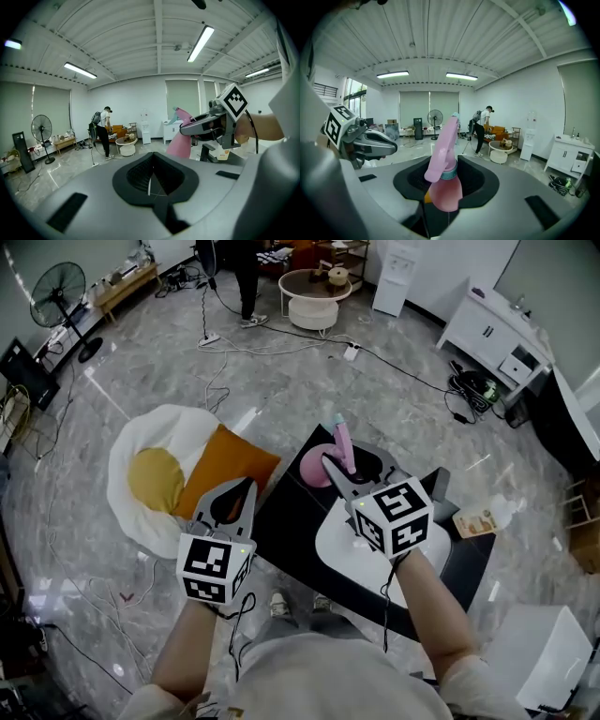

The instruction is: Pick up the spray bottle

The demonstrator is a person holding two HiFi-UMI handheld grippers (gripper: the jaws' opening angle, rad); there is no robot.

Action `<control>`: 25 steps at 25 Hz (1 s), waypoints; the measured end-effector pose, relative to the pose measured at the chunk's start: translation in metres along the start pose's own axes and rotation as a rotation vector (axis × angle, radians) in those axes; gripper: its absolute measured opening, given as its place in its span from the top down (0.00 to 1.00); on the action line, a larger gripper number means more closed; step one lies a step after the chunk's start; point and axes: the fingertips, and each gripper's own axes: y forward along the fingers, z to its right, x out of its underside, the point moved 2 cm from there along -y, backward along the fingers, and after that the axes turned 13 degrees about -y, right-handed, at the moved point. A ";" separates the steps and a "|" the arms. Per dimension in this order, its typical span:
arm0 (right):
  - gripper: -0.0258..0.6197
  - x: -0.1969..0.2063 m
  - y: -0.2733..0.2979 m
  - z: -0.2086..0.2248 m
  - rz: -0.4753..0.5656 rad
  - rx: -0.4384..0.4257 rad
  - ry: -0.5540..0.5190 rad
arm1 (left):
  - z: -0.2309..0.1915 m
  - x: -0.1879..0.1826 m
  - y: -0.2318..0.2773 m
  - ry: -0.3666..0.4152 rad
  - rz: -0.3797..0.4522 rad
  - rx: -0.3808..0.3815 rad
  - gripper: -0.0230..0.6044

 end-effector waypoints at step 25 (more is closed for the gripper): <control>0.70 -0.044 -0.157 -0.071 0.129 -0.063 -0.059 | 0.049 -0.050 -0.104 0.120 0.150 -0.014 0.93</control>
